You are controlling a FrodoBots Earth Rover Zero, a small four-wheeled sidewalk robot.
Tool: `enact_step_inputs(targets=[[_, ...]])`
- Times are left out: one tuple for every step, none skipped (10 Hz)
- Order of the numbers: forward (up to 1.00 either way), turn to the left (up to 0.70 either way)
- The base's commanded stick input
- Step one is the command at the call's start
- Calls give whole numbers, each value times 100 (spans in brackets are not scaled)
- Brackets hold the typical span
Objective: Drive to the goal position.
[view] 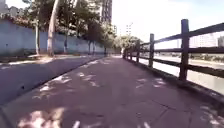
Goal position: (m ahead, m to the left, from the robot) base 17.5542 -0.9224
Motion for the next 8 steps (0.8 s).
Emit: enact_step_inputs(targets=[[85, 0], [85, 0], [85, 0], [85, 0], [85, 0], [85, 0], [85, 0], [85, 0]])
